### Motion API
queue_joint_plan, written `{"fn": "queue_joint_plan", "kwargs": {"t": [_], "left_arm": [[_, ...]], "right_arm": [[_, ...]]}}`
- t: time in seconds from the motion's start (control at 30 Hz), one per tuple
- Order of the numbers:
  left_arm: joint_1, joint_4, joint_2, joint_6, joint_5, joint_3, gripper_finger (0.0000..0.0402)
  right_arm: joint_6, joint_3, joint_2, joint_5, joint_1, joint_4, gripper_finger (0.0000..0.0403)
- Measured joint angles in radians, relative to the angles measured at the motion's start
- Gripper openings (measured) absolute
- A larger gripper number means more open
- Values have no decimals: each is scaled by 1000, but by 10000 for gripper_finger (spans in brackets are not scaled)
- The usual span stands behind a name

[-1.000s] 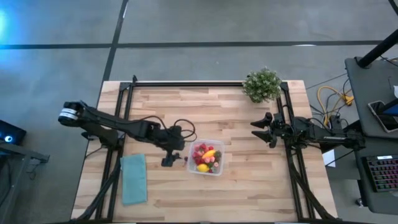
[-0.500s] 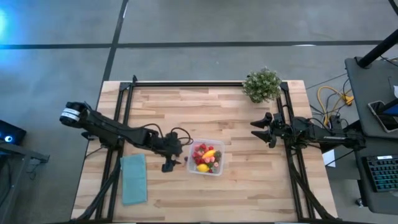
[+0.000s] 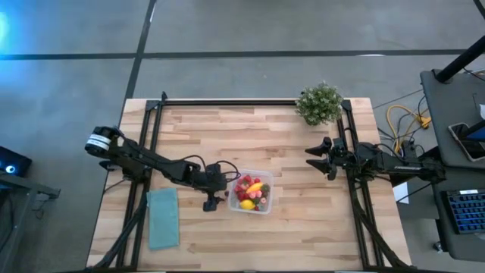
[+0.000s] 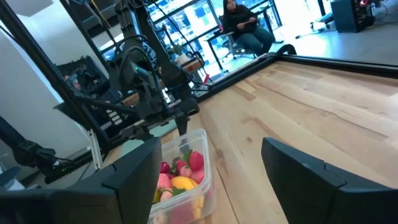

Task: Pick and placing Produce into tupperware
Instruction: Put the dark red cherry into the transparent container

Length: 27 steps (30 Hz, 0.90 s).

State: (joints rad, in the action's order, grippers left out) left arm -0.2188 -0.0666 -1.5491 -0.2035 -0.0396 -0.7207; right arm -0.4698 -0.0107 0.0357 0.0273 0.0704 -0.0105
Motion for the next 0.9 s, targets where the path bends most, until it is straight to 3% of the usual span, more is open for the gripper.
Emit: {"fn": "queue_joint_plan", "kwargs": {"t": [0.73, 0.9], "left_arm": [[1, 71, -73, -2, -19, 1, 269], [1, 87, -88, -4, -18, -1, 246]], "right_arm": [[0, 0, 0, 0, 0, 0, 270], [0, 1, 0, 0, 0, 0, 265]]}}
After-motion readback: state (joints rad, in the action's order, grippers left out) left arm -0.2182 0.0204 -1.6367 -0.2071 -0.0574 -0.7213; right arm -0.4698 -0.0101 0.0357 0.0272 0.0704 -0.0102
